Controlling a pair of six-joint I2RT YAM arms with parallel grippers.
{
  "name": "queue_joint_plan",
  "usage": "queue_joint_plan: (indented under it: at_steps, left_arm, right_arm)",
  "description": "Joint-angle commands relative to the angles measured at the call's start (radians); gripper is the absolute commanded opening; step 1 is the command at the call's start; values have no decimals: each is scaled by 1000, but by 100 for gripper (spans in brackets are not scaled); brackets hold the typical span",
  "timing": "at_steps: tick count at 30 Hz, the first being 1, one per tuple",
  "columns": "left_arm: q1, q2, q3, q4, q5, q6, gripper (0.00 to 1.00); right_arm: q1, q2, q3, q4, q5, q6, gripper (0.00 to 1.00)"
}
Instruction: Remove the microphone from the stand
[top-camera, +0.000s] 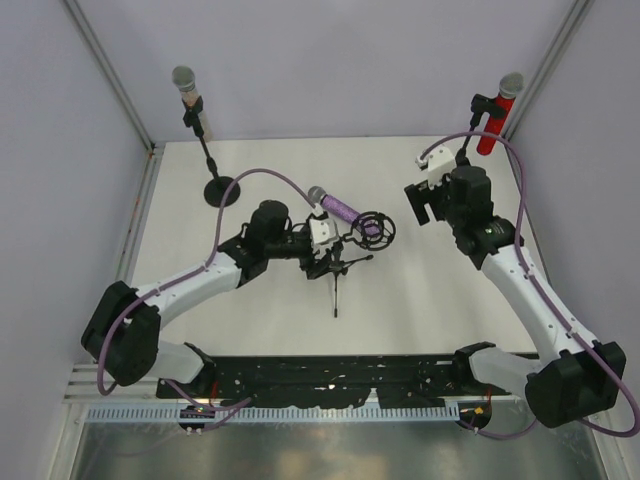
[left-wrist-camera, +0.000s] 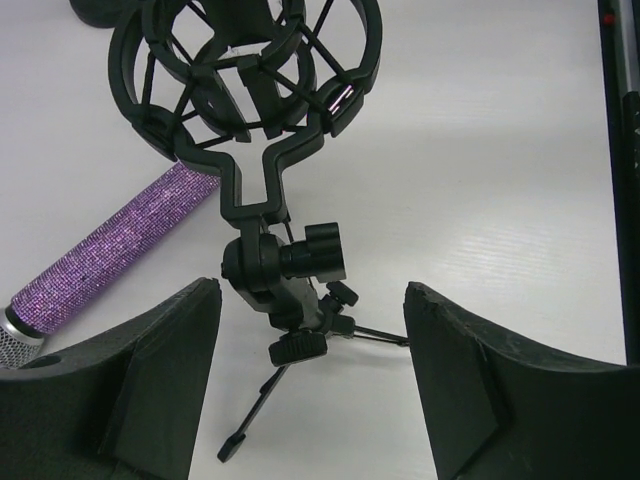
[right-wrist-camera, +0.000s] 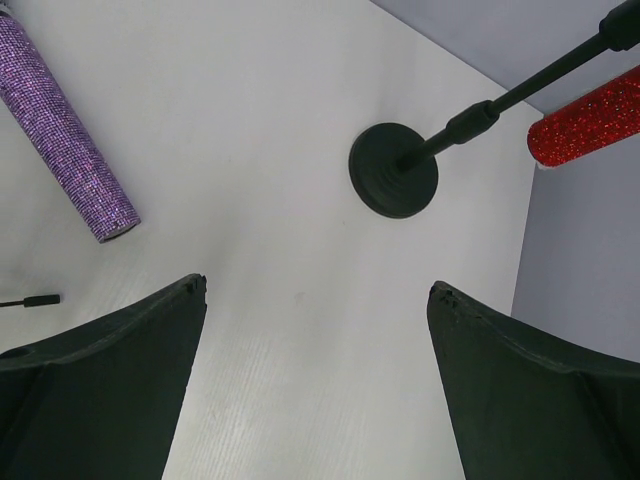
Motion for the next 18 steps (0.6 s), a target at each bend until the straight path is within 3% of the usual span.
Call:
queue_joint_plan:
  at_steps: [1, 11, 15, 18]
  left_arm:
    - [-17, 27, 14, 73, -57, 36, 75]
    - [-26, 71, 10, 125, -133, -9, 36]
    - [-26, 86, 44, 93, -129, -21, 0]
    - [-26, 80, 75, 53, -139, -30, 0]
  right_arm:
    - [-23, -68, -51, 41, -63, 2, 95]
    - [-57, -86, -95, 86, -108, 19, 95]
    - [-73, -112, -117, 115, -125, 22, 95]
    - [-86, -120, -122, 118, -137, 24, 95]
